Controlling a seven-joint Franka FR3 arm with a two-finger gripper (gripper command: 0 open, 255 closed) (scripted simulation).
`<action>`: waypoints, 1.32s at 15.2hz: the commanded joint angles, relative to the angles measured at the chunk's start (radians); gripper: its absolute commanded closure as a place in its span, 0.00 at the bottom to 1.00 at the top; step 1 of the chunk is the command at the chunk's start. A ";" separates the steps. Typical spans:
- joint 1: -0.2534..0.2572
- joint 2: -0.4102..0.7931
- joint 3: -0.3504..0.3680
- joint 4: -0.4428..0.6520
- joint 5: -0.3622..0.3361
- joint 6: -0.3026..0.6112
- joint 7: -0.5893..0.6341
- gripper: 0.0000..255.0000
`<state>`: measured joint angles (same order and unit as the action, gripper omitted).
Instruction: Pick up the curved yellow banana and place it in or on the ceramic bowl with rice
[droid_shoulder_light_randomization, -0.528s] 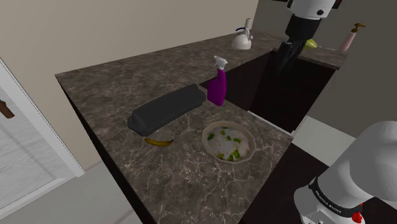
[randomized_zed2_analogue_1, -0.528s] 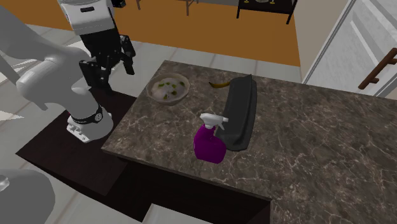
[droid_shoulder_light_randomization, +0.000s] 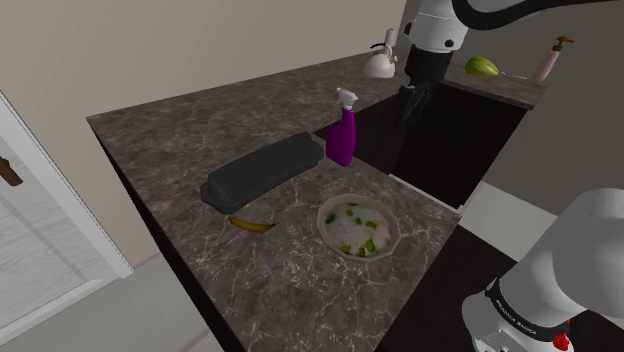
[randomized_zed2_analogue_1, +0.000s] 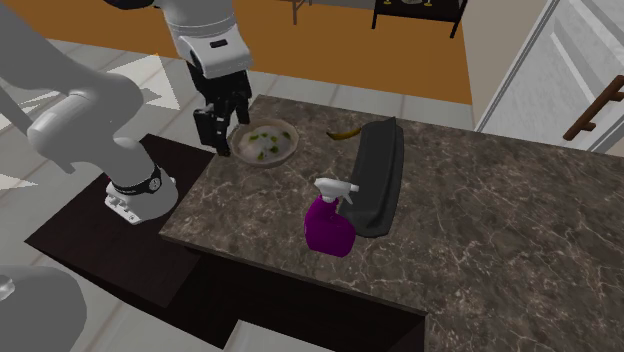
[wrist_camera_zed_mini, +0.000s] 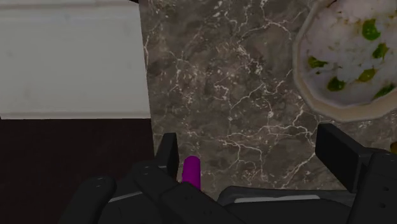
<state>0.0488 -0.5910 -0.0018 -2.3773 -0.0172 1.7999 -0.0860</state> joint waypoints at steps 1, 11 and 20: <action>0.021 0.060 0.017 0.030 0.016 0.023 0.000 0.00; 0.112 0.365 0.104 0.157 0.071 0.162 -0.004 0.00; 0.184 0.646 0.180 0.338 0.079 0.230 -0.002 0.00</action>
<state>0.2227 0.0177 0.1682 -2.0707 0.0628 2.0271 -0.0924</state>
